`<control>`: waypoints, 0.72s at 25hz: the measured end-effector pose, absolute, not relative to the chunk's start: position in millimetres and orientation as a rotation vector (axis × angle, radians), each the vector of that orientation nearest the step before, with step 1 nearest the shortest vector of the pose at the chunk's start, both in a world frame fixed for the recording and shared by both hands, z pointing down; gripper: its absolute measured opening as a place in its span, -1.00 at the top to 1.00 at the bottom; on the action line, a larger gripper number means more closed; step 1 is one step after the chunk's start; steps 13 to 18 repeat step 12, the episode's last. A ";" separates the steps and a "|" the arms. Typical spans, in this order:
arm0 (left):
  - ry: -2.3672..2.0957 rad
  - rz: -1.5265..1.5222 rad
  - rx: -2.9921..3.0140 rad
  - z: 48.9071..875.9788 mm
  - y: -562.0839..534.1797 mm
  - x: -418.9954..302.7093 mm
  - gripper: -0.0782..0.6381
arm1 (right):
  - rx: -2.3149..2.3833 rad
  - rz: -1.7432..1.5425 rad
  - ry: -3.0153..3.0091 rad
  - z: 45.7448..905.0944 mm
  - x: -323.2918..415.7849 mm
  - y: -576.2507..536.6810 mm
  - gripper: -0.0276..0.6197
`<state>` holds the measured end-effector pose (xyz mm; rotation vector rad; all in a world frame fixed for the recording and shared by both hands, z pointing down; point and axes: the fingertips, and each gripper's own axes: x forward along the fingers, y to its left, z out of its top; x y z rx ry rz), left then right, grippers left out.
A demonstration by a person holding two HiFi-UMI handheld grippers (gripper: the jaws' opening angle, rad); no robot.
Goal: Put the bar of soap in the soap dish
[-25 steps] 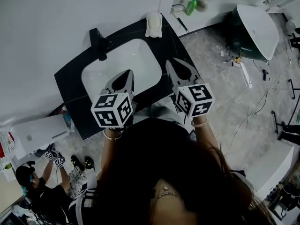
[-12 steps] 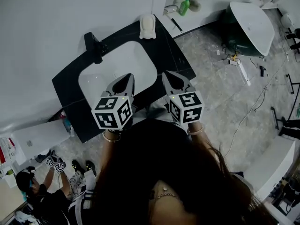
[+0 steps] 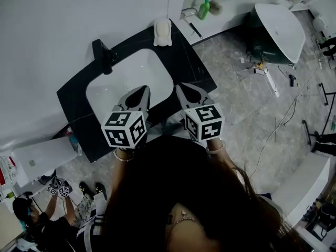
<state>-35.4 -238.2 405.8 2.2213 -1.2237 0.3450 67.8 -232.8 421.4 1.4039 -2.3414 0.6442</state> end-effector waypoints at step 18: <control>-1.254 0.386 2.179 413.8 -242.3 -38.6 0.79 | 1.387 0.679 -2.350 424.5 70.7 -237.2 0.86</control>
